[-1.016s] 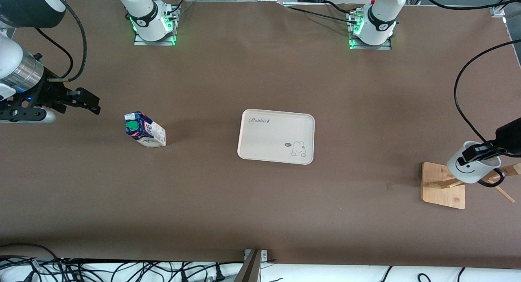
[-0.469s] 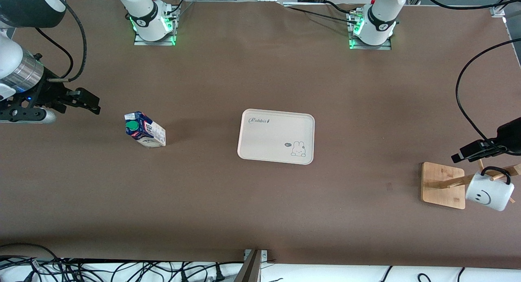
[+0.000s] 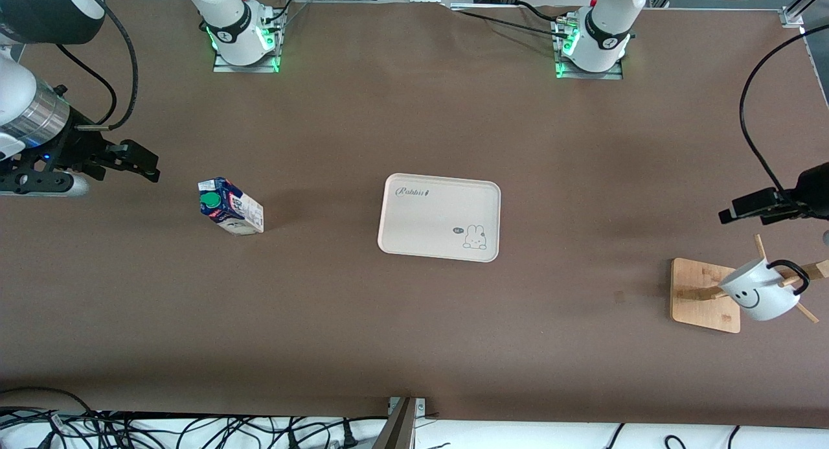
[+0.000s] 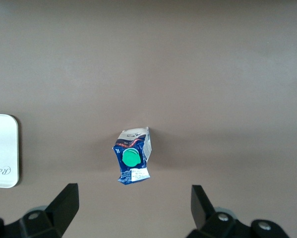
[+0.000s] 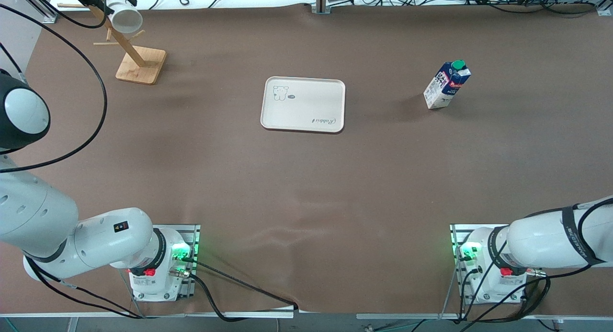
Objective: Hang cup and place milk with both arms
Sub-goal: 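Hang the mug handle on a mug tree peg with the left gripper, then open the left gripper and withdraw it from the mug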
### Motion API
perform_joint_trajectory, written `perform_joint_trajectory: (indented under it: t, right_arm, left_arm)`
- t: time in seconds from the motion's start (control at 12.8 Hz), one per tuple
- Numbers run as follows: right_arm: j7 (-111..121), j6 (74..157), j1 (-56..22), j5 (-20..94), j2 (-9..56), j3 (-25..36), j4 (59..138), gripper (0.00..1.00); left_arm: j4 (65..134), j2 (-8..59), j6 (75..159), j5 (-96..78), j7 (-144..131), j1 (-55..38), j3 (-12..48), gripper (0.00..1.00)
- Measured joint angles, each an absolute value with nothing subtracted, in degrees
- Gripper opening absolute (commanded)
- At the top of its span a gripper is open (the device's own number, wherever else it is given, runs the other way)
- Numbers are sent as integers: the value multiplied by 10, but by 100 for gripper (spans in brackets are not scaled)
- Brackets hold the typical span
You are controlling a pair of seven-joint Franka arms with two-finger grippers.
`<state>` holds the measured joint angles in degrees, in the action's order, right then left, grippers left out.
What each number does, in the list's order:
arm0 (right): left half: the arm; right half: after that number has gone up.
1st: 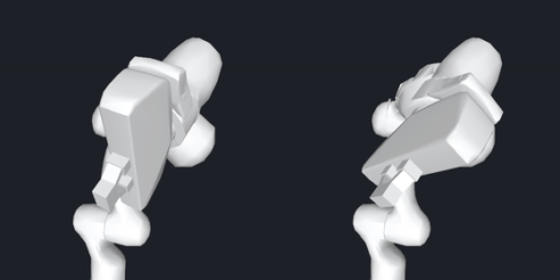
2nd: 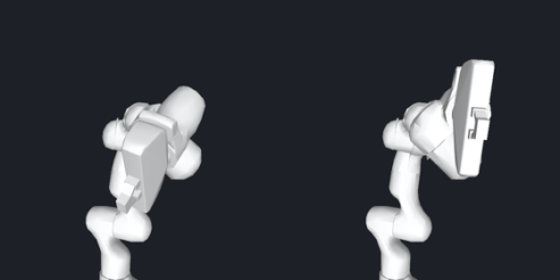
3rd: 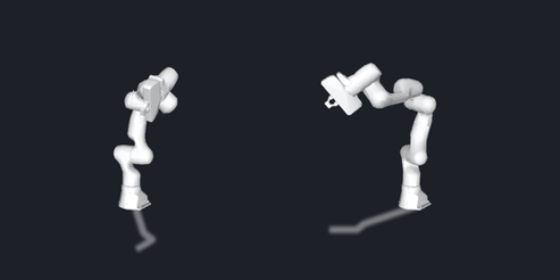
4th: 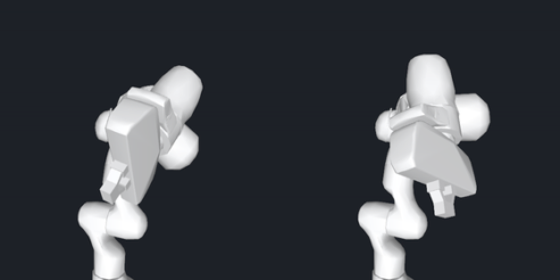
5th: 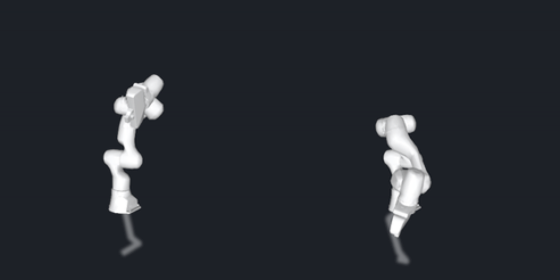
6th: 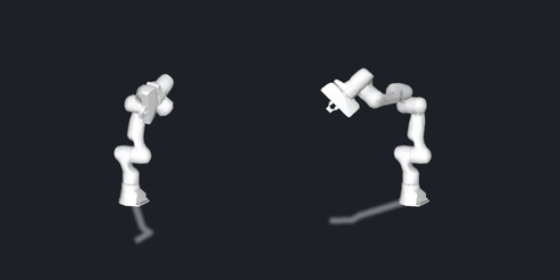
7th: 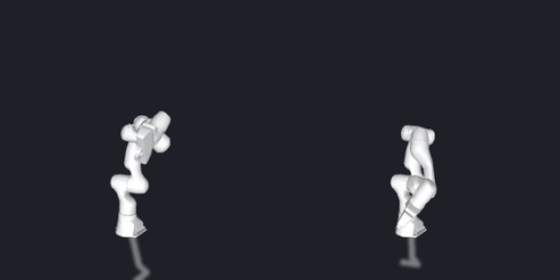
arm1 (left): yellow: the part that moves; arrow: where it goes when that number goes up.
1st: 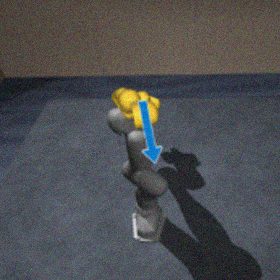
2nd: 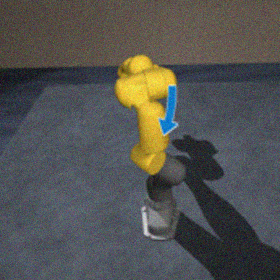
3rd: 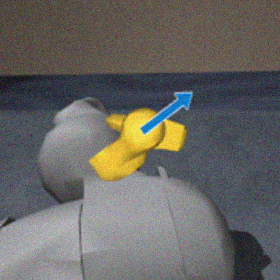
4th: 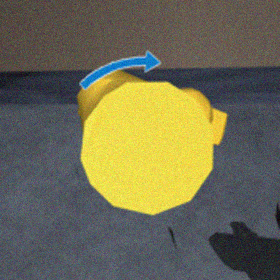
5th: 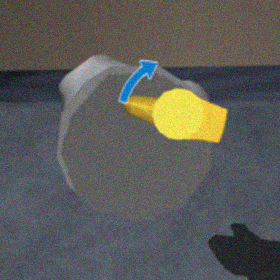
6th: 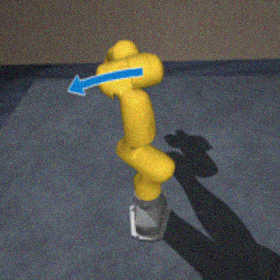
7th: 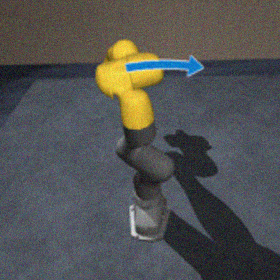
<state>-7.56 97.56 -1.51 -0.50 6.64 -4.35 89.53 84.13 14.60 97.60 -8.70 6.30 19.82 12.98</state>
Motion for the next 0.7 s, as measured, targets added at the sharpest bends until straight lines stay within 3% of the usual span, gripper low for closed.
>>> perform_joint_trajectory:
  t: [0.39, 0.7]
  right_arm:
    - [-76, 976, -15, -5, 66, -44, 895, 100]
    - [-76, 976, -15, -5, 66, -44, 895, 100]
  left_arm:
    - [841, 117, 915, 44, -37, 187, 237, 100]
    - [813, 116, 864, 59, -31, 196, 237, 100]
